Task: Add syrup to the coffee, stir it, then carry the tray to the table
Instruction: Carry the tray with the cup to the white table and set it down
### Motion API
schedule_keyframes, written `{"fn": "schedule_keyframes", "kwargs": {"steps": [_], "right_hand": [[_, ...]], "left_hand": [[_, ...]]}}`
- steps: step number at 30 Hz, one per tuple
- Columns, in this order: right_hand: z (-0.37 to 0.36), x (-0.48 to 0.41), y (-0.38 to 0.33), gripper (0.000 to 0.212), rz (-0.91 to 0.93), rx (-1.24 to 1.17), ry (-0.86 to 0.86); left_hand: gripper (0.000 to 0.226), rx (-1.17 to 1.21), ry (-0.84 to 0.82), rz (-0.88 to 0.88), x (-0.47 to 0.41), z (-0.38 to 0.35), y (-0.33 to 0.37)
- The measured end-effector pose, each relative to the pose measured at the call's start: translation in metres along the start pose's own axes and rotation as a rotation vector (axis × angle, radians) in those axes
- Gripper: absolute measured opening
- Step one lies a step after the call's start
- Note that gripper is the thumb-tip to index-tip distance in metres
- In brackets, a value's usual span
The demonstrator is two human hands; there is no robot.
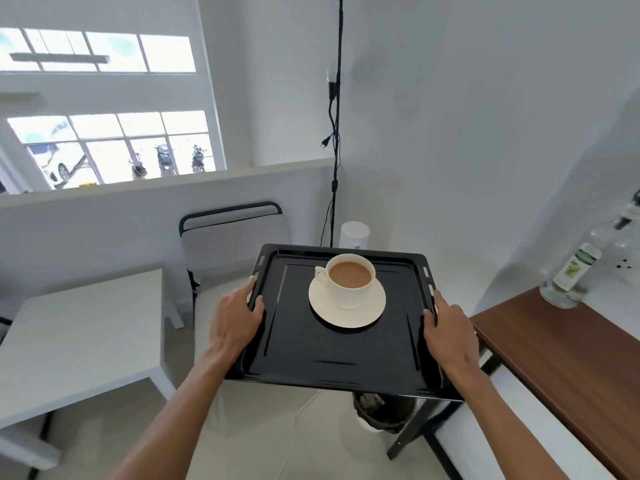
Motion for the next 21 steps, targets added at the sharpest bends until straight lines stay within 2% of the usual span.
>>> {"fn": "schedule_keyframes", "kwargs": {"steps": [5, 15, 21], "right_hand": [[-0.039, -0.012, -0.059, 0.035, 0.063, -0.037, -0.044], [-0.113, -0.035, -0.181, 0.043, 0.231, -0.054, -0.117], [-0.162, -0.044, -0.255, 0.041, 0.359, -0.118, -0.146]], "left_hand": [[0.052, -0.026, 0.018, 0.082, -0.016, 0.030, -0.055], [0.050, -0.100, 0.124, 0.249, -0.031, 0.099, -0.153], [0.049, -0.132, 0.169, 0.344, -0.038, 0.132, -0.215]]}}
Point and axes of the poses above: each hand's wrist, its own x-axis away from the middle knuckle, its own z-axis out of the back of the hand, y = z × x, the point moved 8 cm from there along -x, towards the middle knuckle, and after that the axes turned 5 degrees about -x, right-handed, at the moved point
